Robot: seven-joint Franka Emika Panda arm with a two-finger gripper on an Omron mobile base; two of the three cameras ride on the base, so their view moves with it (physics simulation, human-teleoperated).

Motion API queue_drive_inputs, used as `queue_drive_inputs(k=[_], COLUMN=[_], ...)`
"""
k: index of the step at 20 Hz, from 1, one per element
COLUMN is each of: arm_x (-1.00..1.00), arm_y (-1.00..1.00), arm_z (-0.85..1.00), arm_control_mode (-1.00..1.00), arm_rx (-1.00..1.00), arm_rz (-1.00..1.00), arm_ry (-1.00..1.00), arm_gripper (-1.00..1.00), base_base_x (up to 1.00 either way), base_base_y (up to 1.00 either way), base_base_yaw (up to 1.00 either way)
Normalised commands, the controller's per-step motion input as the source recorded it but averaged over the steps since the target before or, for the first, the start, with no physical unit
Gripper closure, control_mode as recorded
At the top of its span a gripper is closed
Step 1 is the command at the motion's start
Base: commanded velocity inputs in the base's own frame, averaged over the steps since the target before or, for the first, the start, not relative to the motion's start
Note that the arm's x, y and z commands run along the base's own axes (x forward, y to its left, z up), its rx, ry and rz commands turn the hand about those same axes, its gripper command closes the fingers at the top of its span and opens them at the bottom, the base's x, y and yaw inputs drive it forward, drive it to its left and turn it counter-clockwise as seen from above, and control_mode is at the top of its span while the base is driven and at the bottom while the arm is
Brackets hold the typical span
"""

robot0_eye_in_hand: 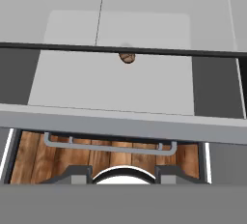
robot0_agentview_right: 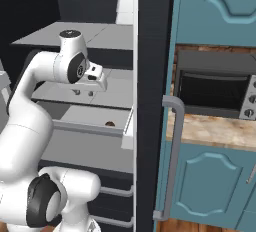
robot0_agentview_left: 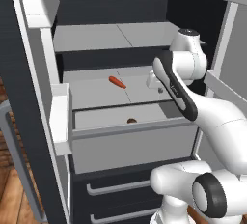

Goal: Fully open the fridge drawer.

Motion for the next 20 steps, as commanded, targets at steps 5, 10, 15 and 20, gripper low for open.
queue_drive_inputs(k=[5, 10, 15, 20], arm_x=[-0.09, -0.28, -0.01, 0.00], arm_y=[0.09, 0.03, 0.03, 0.00], arm_z=[-0.01, -0.15, -0.02, 0.00], arm_control_mode=[-1.00, -1.00, 1.00, 1.00], arm_rx=[0.02, 0.06, 0.01, 0.00], arm_rz=[0.00, 0.00, 0.00, 0.00], arm_ry=[-0.01, 0.00, 0.00, 0.00], arm_gripper=[-1.00, -1.00, -1.00, -1.00], base_base_x=[0.00, 0.00, -0.04, 0.00], base_base_y=[0.00, 0.00, 0.31, 0.54], base_base_yaw=[0.00, 0.00, 0.00, 0.00])
